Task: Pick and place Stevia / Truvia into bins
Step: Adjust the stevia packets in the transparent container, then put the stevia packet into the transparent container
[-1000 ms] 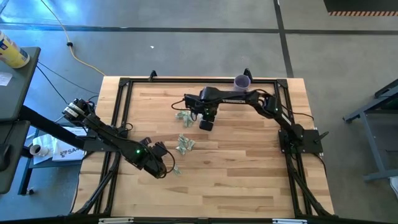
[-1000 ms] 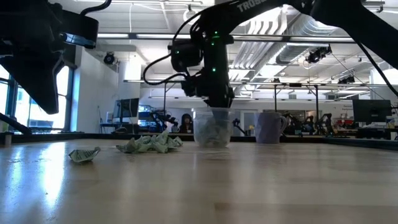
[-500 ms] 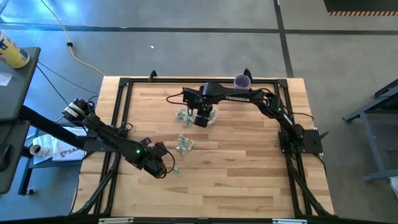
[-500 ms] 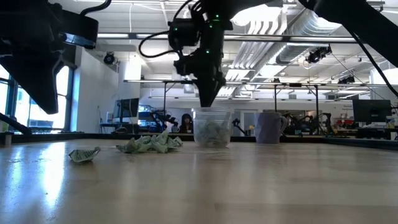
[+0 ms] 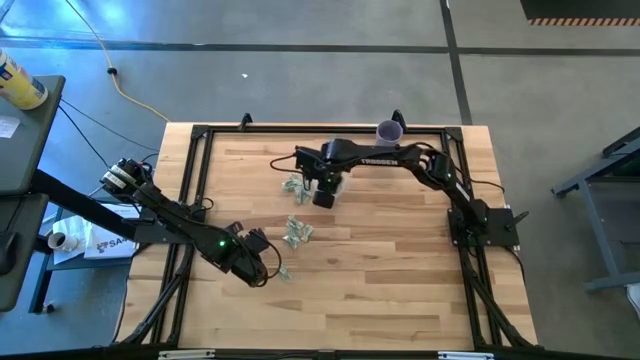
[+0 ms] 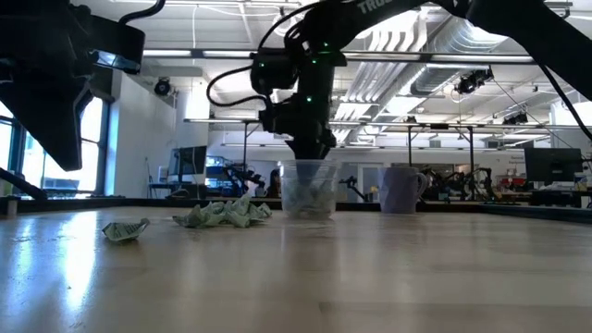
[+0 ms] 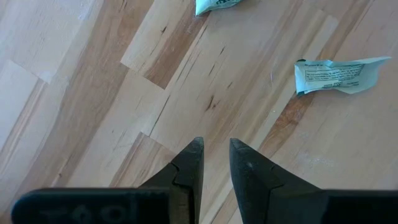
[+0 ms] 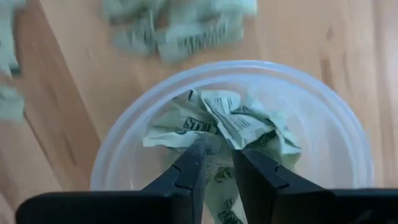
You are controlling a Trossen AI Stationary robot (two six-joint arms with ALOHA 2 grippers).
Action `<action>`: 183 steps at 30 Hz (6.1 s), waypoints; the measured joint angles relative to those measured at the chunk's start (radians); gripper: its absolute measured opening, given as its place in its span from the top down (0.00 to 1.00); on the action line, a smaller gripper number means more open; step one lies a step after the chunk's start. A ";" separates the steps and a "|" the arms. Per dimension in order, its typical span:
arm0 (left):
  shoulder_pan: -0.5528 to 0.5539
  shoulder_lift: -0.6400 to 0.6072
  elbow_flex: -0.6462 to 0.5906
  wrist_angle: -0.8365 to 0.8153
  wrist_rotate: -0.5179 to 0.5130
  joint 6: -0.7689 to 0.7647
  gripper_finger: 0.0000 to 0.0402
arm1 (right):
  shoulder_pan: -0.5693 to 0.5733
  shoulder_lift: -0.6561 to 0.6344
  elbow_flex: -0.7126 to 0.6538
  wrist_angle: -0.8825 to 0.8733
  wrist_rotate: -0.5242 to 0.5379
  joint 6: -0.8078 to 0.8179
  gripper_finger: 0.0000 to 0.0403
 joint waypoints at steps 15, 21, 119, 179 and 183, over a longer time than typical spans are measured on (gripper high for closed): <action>0.000 0.000 0.000 0.017 0.021 0.043 0.72 | 0.014 -0.064 0.002 -0.038 0.007 0.041 0.82; 0.000 0.000 0.000 0.103 0.048 0.225 0.72 | 0.039 -0.175 0.003 -0.027 0.007 0.029 0.76; 1.120 0.411 0.277 0.162 0.445 1.266 0.47 | 0.404 -0.846 0.000 -0.479 0.679 0.609 0.22; 1.132 0.291 0.260 0.081 0.277 0.631 0.54 | 0.352 -0.840 0.000 -0.479 0.698 0.733 0.22; 1.141 0.326 0.214 0.113 0.319 0.644 0.51 | 0.352 -0.840 0.000 -0.479 0.700 0.733 0.22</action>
